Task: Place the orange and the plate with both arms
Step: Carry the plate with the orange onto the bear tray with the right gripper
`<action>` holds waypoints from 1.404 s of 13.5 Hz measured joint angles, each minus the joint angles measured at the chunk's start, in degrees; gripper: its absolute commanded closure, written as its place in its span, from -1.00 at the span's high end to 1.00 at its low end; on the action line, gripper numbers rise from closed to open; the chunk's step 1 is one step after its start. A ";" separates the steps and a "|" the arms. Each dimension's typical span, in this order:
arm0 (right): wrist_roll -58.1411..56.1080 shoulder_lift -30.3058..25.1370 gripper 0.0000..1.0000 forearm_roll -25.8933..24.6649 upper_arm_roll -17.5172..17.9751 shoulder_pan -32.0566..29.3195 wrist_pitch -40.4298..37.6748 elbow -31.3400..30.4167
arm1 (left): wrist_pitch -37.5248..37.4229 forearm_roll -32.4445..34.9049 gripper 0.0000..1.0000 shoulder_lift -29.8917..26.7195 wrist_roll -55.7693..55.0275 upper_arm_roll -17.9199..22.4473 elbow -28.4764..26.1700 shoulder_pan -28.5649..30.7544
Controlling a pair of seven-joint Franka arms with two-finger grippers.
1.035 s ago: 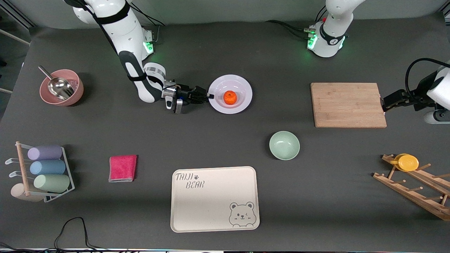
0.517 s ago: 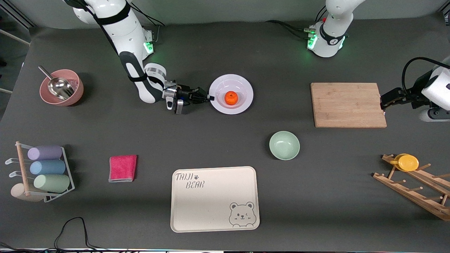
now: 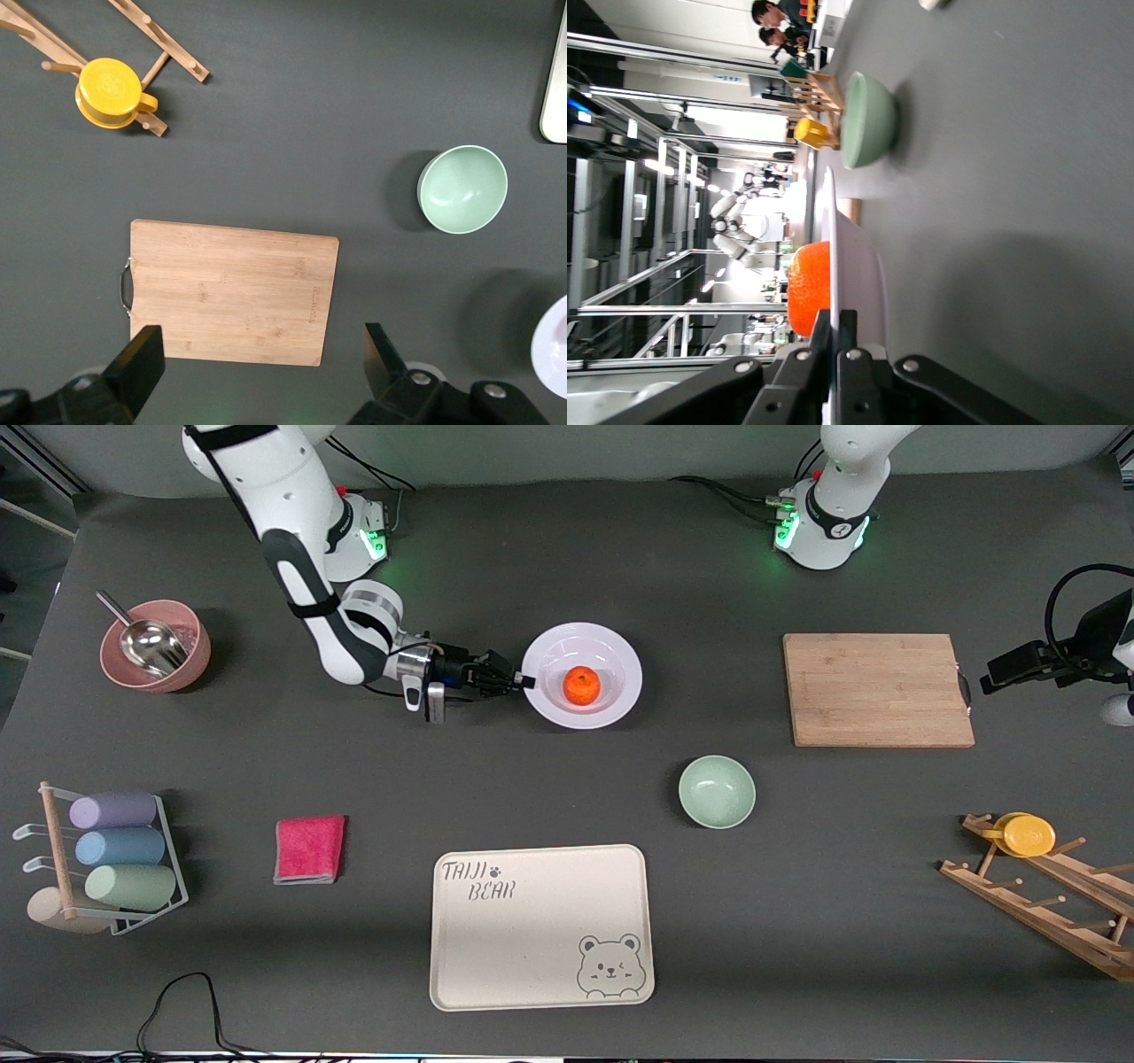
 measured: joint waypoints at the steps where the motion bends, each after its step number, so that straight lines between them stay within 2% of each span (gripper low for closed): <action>1: 2.02 -1.80 -1.00 -2.17 -0.03 -1.42 0.15 -0.10 | 0.07 0.00 1.00 -0.05 -0.06 -0.03 0.01 -0.01; 5: 4.75 -3.50 -1.00 -7.15 -0.16 -6.82 0.48 0.53 | 0.19 0.00 1.00 -0.18 -0.09 0.01 0.02 -0.01; 7: 7.93 -1.49 -1.00 -9.44 -0.53 -8.95 0.50 4.63 | 1.22 0.00 1.00 -0.25 -0.09 -0.10 0.03 -0.11; 10: 13.60 5.74 -1.00 -11.22 -2.38 -9.87 0.83 17.49 | 2.64 0.00 1.00 -0.53 -0.09 -0.31 0.04 -1.15; 13: 19.22 16.75 -1.00 -11.35 -3.35 -9.87 0.93 33.67 | 2.72 0.08 1.00 -0.57 -0.03 0.45 0.05 -2.04; 14: 21.09 20.70 -1.00 -11.50 -3.98 -9.81 0.95 39.48 | 2.80 0.28 1.00 -0.58 -0.03 2.45 0.05 -4.49; 15: 23.02 24.28 -1.00 -12.25 -4.74 -9.80 0.95 44.97 | 2.88 0.49 1.00 -0.61 -0.03 6.55 0.04 -9.13; 18: 30.64 34.64 -1.00 -15.14 -8.23 -9.78 1.01 61.79 | 3.42 0.76 1.00 -0.61 -0.03 26.63 -0.01 -29.54; 19: 32.49 37.06 -1.00 -15.30 -9.17 -9.83 1.01 65.76 | 3.51 0.79 1.00 -0.61 -0.03 30.23 -0.01 -32.91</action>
